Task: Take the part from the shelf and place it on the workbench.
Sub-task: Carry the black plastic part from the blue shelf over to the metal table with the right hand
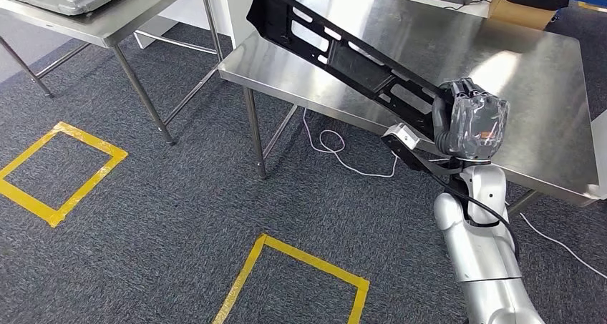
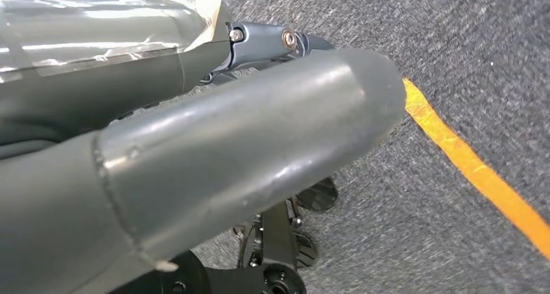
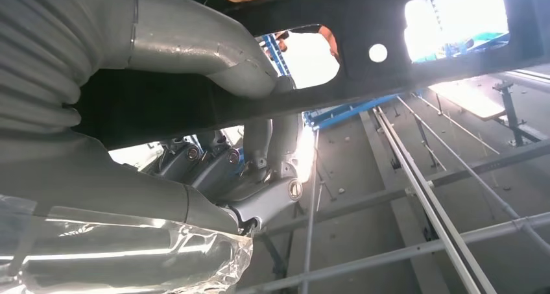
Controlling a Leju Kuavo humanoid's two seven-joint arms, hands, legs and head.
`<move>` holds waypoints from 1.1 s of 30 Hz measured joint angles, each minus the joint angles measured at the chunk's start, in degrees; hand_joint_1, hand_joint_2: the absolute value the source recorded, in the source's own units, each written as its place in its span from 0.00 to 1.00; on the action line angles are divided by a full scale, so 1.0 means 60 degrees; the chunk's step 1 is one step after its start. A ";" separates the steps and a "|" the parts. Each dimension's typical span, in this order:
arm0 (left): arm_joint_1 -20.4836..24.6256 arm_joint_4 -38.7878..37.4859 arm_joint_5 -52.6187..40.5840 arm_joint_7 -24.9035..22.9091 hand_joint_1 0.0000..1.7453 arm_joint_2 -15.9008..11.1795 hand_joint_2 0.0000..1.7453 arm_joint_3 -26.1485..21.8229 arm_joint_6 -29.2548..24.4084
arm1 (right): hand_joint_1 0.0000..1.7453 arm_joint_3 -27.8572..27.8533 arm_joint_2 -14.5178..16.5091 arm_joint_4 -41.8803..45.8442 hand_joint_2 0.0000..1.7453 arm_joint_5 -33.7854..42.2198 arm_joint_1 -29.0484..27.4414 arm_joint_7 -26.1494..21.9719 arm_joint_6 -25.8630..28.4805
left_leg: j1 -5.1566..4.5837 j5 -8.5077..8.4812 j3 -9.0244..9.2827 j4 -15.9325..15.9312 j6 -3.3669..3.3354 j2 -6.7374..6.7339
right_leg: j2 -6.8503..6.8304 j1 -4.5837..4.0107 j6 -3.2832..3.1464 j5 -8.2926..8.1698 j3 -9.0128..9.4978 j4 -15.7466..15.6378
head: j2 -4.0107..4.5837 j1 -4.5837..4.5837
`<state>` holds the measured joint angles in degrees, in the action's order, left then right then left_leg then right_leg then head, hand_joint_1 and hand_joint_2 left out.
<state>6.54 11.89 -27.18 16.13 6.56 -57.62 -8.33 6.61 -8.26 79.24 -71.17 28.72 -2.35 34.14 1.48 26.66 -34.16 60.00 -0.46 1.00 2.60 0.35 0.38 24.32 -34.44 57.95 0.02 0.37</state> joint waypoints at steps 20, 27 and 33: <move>0.0002 -0.0007 -0.0086 0.0050 0.00 0.0000 0.00 -0.0002 0.0072 | 1.00 0.0189 -0.0247 -0.0765 1.00 0.0241 0.0293 -0.0093 0.0344 | -0.0260 -0.0111 -0.0068 -0.0142 -0.0216 0.0033 | 0.0011 0.0000 0.0242 -0.0092 -0.0124 -0.0016 | 0.0000 0.0002; 0.0001 -0.0007 -0.0184 0.0055 0.00 0.0004 0.00 0.0000 0.0161 | 1.00 0.0210 -0.0472 -0.0851 1.00 0.0257 0.0204 -0.0067 0.0410 | -0.0231 -0.0110 -0.0069 -0.0143 -0.0215 0.0028 | 0.0011 -0.0001 0.0242 -0.0092 -0.0147 -0.0016 | 0.0000 0.0000; 0.0006 -0.0007 -0.0184 0.0056 0.00 0.0013 0.00 0.0000 0.0284 | 1.00 0.0209 -0.0501 -0.0837 1.00 0.0082 0.0077 0.0094 0.0460 | -0.0235 -0.0103 -0.0070 -0.0146 -0.0271 0.0020 | 0.0026 0.0065 0.0295 -0.0124 -0.0135 -0.0077 | 0.0000 -0.0004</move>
<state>6.58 11.85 -28.28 16.46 6.63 -57.61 -6.63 7.86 -11.27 74.22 -70.68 29.19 -1.79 36.89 0.07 26.04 -34.59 59.13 -2.09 1.12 2.76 0.74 2.15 23.57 -35.25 57.49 0.02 0.34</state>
